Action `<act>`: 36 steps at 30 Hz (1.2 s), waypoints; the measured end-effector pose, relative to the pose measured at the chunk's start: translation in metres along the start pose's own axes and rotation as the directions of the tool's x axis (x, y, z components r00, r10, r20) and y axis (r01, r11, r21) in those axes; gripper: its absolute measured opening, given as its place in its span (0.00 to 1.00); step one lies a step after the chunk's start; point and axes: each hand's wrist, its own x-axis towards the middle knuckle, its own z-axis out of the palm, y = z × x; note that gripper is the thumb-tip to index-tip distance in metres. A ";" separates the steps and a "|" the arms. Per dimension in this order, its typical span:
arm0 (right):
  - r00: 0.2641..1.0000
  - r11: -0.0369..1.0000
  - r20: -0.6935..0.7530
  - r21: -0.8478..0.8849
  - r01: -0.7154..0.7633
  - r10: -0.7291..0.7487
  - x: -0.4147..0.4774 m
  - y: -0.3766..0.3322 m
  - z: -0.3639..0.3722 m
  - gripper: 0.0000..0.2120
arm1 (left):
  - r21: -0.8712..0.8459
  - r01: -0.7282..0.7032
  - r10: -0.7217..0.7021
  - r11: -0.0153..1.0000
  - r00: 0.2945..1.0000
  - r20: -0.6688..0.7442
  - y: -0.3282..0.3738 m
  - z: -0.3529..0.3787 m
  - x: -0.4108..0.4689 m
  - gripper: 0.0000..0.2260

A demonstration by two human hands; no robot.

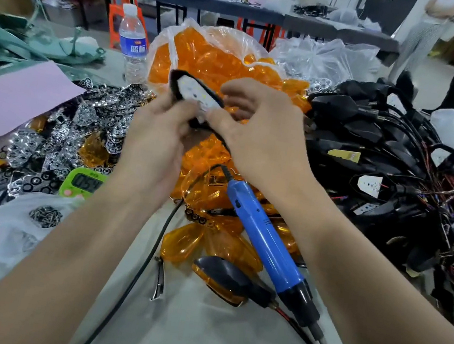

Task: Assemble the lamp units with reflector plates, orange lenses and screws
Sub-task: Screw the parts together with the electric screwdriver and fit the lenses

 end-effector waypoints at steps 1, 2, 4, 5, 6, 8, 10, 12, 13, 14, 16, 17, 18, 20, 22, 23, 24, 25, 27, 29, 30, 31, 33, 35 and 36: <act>0.997 0.998 0.072 -0.056 -0.016 0.020 -0.001 -0.007 0.000 0.21 | -0.094 0.040 -0.045 0.995 0.997 -0.060 0.006 -0.002 0.002 0.09; 0.989 0.997 0.145 -0.070 -0.031 0.041 -0.001 -0.014 -0.001 0.22 | -0.164 0.070 -0.088 0.984 0.991 -0.102 0.012 -0.005 0.004 0.09; 0.949 0.990 0.309 0.103 -0.098 0.062 -0.004 -0.028 -0.004 0.22 | -0.247 0.096 -0.137 0.964 0.978 -0.156 0.021 -0.014 0.009 0.10; 0.917 0.955 0.393 0.239 -0.175 0.070 -0.007 -0.035 -0.004 0.22 | -0.276 0.103 -0.154 0.956 0.974 -0.169 0.023 -0.020 0.011 0.10; 0.885 0.894 0.460 0.361 -0.266 0.078 -0.011 -0.042 -0.002 0.21 | -0.277 0.127 -0.180 0.953 0.968 -0.176 0.023 -0.026 0.013 0.09; 0.851 0.763 0.512 0.503 -0.406 0.116 -0.022 -0.049 0.009 0.16 | -0.131 0.234 -0.258 0.963 0.944 -0.207 0.018 -0.037 0.012 0.10; 0.821 0.689 0.543 0.527 -0.498 0.179 -0.039 -0.043 0.027 0.14 | 0.062 0.272 -0.248 0.960 0.934 -0.257 0.007 -0.041 0.005 0.07; 0.790 0.670 0.557 0.487 -0.561 0.256 -0.057 -0.027 0.046 0.11 | 0.222 0.187 -0.128 0.957 0.959 -0.254 -0.007 -0.046 -0.005 0.10; 0.787 0.672 0.536 0.464 -0.577 0.305 -0.066 -0.018 0.054 0.07 | 0.276 0.156 -0.094 0.948 0.970 -0.222 -0.015 -0.049 -0.011 0.12; 0.790 0.673 0.501 0.450 -0.587 0.354 -0.073 -0.007 0.061 0.03 | 0.301 0.155 -0.104 0.941 0.978 -0.179 -0.023 -0.054 -0.016 0.12; 0.804 0.701 0.410 0.410 -0.584 0.430 -0.082 0.013 0.073 0.06 | 0.339 0.181 -0.154 0.923 0.982 -0.107 -0.038 -0.063 -0.024 0.13; 0.815 0.728 0.367 0.380 -0.571 0.448 -0.084 0.020 0.078 0.07 | 0.364 0.195 -0.173 0.911 0.981 -0.091 -0.044 -0.068 -0.026 0.14; 0.827 0.755 0.328 0.350 -0.555 0.457 -0.085 0.026 0.083 0.06 | 0.380 0.213 -0.194 0.900 0.977 -0.087 -0.049 -0.071 -0.027 0.14; 0.848 0.787 0.261 0.319 -0.527 0.462 -0.083 0.032 0.090 0.05 | 0.355 0.239 -0.226 0.904 0.971 -0.080 -0.055 -0.072 -0.029 0.14; 0.865 0.817 0.230 0.289 -0.498 0.446 -0.079 0.037 0.094 0.04 | 0.303 0.240 -0.231 0.922 0.971 -0.065 -0.057 -0.071 -0.030 0.15; 0.870 0.826 0.232 0.281 -0.489 0.436 -0.078 0.038 0.095 0.03 | 0.286 0.237 -0.230 0.928 0.971 -0.061 -0.058 -0.071 -0.031 0.14; 0.871 0.826 0.236 0.286 -0.486 0.431 -0.077 0.040 0.096 0.02 | 0.278 0.237 -0.232 0.931 0.971 -0.053 -0.059 -0.073 -0.031 0.12; 0.868 0.817 0.241 0.300 -0.492 0.434 -0.076 0.043 0.096 0.03 | 0.276 0.241 -0.241 0.931 0.970 -0.035 -0.061 -0.076 -0.031 0.13; 0.863 0.801 0.245 0.325 -0.502 0.442 -0.076 0.046 0.096 0.02 | 0.283 0.253 -0.271 0.925 0.962 0.026 -0.064 -0.082 -0.031 0.18; 0.866 0.806 0.256 0.326 -0.495 0.429 -0.077 0.049 0.094 0.03 | 0.309 0.242 -0.279 0.920 0.957 0.080 -0.066 -0.084 -0.032 0.19; 0.869 0.811 0.265 0.324 -0.487 0.417 -0.077 0.049 0.092 0.03 | 0.334 0.223 -0.266 0.916 0.960 0.088 -0.067 -0.084 -0.032 0.18; 0.873 0.816 0.275 0.325 -0.478 0.403 -0.078 0.049 0.090 0.03 | 0.362 0.197 -0.241 0.911 0.967 0.081 -0.068 -0.083 -0.033 0.15; 0.881 0.834 0.279 0.305 -0.459 0.383 -0.079 0.049 0.087 0.01 | 0.412 0.147 -0.176 0.899 0.984 0.034 -0.069 -0.081 -0.033 0.10; 0.898 0.872 0.228 0.237 -0.427 0.378 -0.077 0.050 0.082 0.03 | 0.434 0.142 -0.144 0.890 0.989 -0.028 -0.069 -0.080 -0.032 0.07; 0.906 0.889 0.196 0.201 -0.411 0.375 -0.075 0.050 0.078 0.03 | 0.425 0.164 -0.149 0.890 0.987 -0.068 -0.069 -0.081 -0.031 0.06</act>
